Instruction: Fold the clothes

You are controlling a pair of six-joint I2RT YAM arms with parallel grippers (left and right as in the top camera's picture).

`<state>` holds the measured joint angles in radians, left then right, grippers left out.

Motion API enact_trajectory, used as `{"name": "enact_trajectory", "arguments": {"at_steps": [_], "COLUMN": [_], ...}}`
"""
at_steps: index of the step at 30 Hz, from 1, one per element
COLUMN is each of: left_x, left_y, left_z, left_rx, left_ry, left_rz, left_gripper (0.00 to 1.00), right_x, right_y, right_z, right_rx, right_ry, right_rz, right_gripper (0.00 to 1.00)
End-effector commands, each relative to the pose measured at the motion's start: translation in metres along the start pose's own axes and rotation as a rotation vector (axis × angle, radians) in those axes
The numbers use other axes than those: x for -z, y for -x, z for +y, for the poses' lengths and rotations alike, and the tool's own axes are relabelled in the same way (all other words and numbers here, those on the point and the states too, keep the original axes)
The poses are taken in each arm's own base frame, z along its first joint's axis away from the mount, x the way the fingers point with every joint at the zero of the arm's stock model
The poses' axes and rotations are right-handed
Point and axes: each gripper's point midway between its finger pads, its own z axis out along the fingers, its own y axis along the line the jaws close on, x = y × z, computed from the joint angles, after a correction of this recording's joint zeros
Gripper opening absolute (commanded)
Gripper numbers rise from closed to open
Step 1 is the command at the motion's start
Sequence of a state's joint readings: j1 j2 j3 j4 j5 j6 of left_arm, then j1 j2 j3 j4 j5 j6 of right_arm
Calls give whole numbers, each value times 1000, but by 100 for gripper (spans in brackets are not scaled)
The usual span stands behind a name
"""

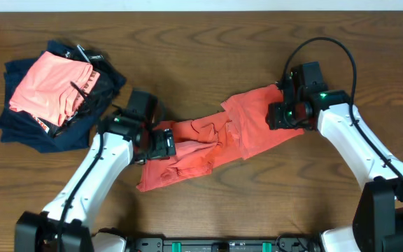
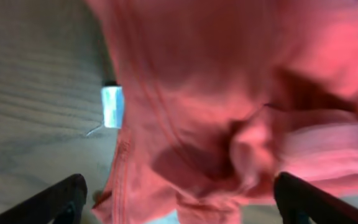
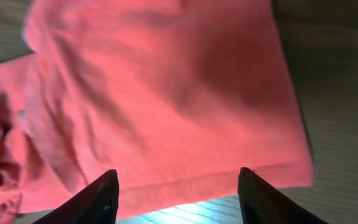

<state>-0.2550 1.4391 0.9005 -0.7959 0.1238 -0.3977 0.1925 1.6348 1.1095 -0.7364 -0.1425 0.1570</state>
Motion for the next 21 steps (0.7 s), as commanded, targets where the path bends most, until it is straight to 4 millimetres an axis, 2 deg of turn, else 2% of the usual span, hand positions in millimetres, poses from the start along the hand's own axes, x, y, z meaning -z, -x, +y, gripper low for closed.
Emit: {"name": "enact_trajectory", "arguments": {"at_steps": [1, 8, 11, 15, 18, 21], "left_x": [-21, -55, -65, -68, -65, -51], "left_y": [-8, -25, -29, -31, -27, -13], "left_z": [14, 3, -3, -4, -3, 16], "left_rx": [66, 76, 80, 75, 34, 65], "left_ry": [21, -53, -83, -91, -99, -47], "left_rz": [36, 144, 182, 202, 187, 165], "left_gripper": [99, 98, 87, 47, 8, 6], "right_x": [8, 8, 8, 8, 8, 8], "right_y": [8, 7, 7, 7, 7, 7], "right_z": [-9, -9, -9, -9, -9, -17], "right_rx": [-14, -14, -14, -14, -15, -30], "right_ry": [-41, -41, -41, -41, -44, -89], "right_rz": [-29, -27, -27, -27, -27, -27], "right_gripper": [60, 60, 59, 59, 59, 59]}}
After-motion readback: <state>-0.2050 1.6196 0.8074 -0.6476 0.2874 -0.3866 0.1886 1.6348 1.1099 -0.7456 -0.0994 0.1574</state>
